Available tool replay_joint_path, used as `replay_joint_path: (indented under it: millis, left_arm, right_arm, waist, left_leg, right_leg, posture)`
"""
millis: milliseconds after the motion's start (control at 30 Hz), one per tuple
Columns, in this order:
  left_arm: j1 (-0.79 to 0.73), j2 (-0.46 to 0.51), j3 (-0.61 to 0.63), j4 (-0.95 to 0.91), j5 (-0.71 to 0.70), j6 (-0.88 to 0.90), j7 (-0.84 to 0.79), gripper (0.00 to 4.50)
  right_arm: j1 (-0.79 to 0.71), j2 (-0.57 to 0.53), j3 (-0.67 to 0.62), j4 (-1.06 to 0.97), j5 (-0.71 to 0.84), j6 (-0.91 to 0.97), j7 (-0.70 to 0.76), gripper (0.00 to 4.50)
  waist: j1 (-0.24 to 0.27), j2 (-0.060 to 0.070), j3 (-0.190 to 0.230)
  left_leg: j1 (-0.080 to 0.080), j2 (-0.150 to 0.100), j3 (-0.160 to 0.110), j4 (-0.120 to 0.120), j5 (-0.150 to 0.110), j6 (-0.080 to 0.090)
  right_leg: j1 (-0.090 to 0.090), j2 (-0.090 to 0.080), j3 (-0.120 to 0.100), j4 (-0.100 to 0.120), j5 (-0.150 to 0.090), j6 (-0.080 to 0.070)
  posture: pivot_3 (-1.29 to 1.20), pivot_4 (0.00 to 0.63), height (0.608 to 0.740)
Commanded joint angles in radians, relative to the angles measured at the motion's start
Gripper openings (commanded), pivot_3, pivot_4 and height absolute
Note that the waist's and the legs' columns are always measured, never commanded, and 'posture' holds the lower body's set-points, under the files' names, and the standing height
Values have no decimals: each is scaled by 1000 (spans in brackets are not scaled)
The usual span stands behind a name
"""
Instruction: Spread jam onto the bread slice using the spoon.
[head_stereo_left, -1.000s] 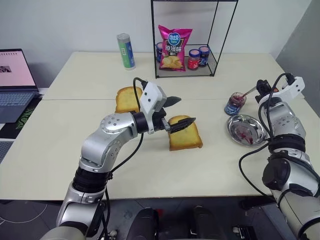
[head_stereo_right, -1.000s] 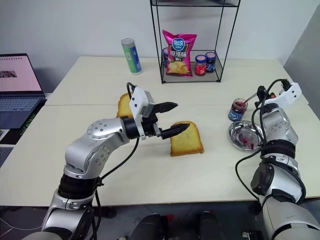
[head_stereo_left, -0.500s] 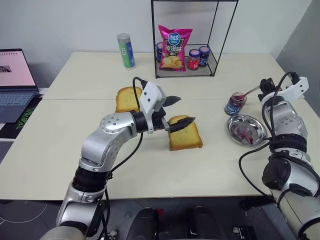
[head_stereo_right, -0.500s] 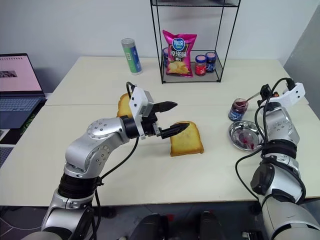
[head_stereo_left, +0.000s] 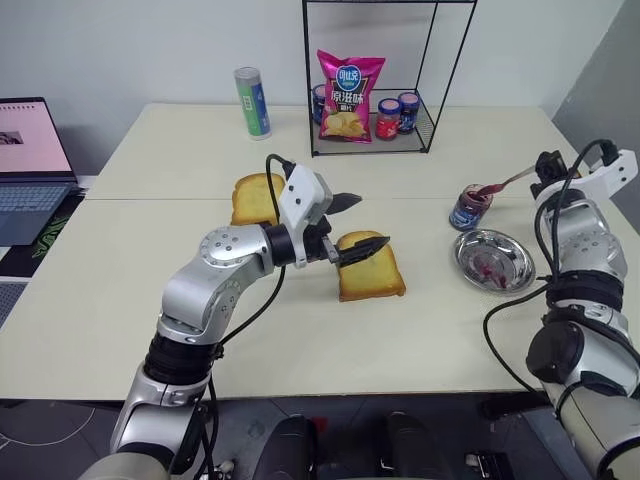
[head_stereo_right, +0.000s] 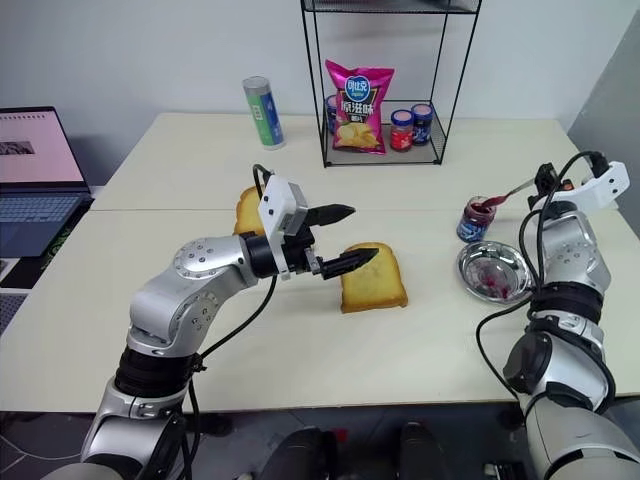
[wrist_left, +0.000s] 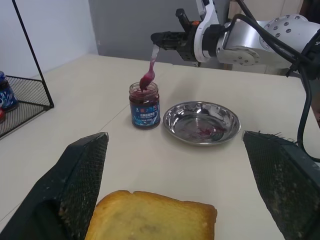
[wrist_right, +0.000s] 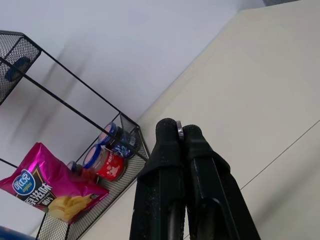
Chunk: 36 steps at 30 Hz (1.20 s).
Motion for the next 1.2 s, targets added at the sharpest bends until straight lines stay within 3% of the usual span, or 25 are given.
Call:
replay_joint_path:
  millis: [33,467,700,1033,1200]
  left_arm:
    - [-13,-5,22,-30,-15,-16,5,4500]
    - [-27,-4,30,-17,-16,-17,2,4500]
    - [-59,-32,68,-19,-75,40,33,4500]
    - [-81,-45,73,-5,-103,73,48,4500]
    - [-85,-50,71,1,-116,79,49,4500]
  right_arm:
    - [-18,-7,-36,-47,49,8,-21,30]
    - [-23,3,-65,-90,117,38,-43,30]
    - [19,29,-145,-340,301,188,-172,30]
    - [282,11,-96,-773,497,429,-243,30]
    - [391,-9,-65,-864,523,463,-232,30]
  waist:
    - [0,0,0]
    - [0,0,0]
    - [1,0,0]
    - [2,0,0]
    - [0,0,0]
  left_leg:
    - [0,0,0,0,0,0]
    - [0,0,0,0,0,0]
    - [0,0,-1,0,0,0]
    - [-1,0,-1,0,0,0]
    - [0,0,0,0,0,0]
  right_leg:
    - [0,0,0,0,0,0]
    - [0,0,0,0,0,0]
    - [0,0,0,0,0,0]
    - [0,0,0,0,0,0]
    - [0,0,0,0,-2,3]
  posture:
    - [0,150,740]
    - [0,150,740]
    - [0,150,740]
    - [0,150,740]
    - [0,150,740]
